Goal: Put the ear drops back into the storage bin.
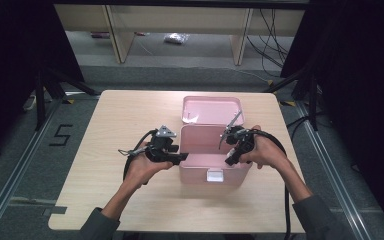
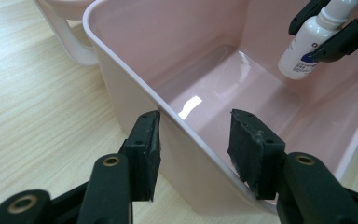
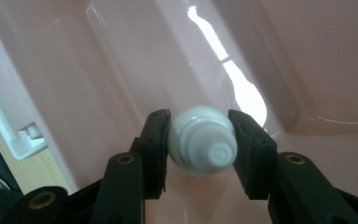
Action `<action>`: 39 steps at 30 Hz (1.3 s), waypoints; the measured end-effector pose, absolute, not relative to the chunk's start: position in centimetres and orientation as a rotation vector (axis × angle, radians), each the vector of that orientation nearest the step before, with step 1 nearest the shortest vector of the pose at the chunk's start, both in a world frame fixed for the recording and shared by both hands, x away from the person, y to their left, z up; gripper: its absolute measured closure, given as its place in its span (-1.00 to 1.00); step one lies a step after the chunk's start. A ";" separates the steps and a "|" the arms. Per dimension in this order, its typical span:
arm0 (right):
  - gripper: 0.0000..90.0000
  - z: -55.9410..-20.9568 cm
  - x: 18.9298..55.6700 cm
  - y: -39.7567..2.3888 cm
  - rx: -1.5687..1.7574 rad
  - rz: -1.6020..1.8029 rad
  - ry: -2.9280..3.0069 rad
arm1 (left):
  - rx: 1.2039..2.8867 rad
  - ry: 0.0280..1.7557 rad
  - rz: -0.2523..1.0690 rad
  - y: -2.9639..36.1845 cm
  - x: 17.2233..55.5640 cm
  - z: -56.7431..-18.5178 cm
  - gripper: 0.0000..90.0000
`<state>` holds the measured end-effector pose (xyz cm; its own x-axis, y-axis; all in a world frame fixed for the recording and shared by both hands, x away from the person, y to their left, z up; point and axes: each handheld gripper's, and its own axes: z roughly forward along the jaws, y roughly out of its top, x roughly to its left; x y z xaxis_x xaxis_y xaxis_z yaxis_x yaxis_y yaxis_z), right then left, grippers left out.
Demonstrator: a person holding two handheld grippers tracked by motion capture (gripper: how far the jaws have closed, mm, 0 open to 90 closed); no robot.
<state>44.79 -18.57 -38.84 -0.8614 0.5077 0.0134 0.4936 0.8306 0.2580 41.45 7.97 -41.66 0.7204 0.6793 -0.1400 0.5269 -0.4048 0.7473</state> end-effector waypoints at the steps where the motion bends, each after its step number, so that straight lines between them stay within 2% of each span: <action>1: 0.34 -38.9 44.8 -18.5 0.806 0.383 2.954 | 2.098 0.913 0.236 8.0 41.5 -41.7 0.18; 39: 0.34 -41.8 45.3 -17.8 0.839 0.386 2.997 | 2.097 0.920 0.238 8.0 41.4 -41.7 0.19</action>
<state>45.33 -17.81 -41.84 -0.8570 0.5117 0.0608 0.5104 0.8267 0.2367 41.42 7.95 -41.65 0.7161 0.6837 -0.1405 0.5301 -0.4018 0.7467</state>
